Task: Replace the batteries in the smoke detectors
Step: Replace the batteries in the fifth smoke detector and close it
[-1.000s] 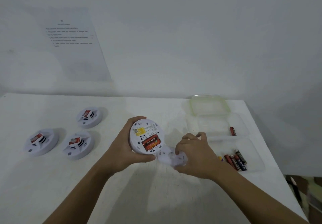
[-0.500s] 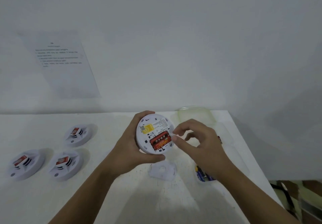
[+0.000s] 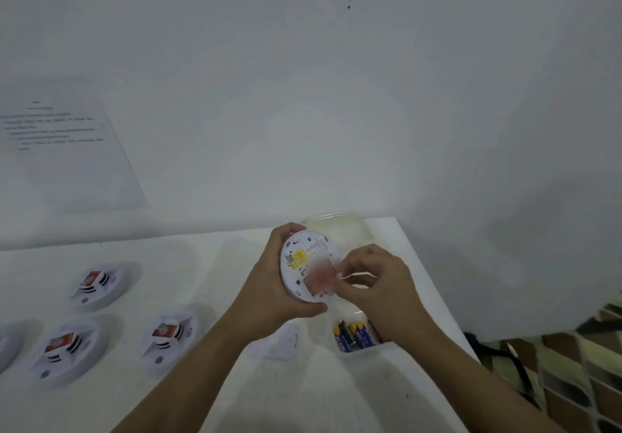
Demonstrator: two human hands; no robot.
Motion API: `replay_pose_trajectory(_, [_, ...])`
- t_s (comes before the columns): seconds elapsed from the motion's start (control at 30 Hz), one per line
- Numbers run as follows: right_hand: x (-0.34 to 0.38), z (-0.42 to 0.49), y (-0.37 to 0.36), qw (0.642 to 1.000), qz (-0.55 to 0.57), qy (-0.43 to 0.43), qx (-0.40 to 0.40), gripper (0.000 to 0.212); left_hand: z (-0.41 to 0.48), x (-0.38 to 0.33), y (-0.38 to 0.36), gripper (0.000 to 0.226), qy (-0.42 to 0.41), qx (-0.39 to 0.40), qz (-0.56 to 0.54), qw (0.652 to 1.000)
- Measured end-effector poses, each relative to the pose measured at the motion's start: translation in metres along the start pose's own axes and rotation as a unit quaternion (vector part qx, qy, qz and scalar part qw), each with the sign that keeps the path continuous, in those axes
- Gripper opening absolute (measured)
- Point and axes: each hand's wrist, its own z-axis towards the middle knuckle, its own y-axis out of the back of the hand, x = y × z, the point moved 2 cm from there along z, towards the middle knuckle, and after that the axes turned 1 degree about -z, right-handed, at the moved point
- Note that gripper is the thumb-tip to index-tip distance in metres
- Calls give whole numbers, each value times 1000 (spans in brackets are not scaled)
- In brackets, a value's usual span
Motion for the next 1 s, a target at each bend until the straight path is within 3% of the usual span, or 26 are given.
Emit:
replay_pose_trajectory(0.23, [-22,-6,14,997,22,-61,-33,13,10,5,-33,96,7,11,-6,1000])
replay_pose_trajectory(0.73, [-52,5,11,997,40,-70,9,16,23,22,-50,90,9,-33,49,998])
replay_pose_trajectory(0.87, [-56,2,1,997,22,-78,-13,15,31,26,-46,91,11,-28,51,998])
replay_pose_trajectory(1.0, [-51,4,9,996,34,-83,-21,30,31,29,-42,94,24,-11,59,998])
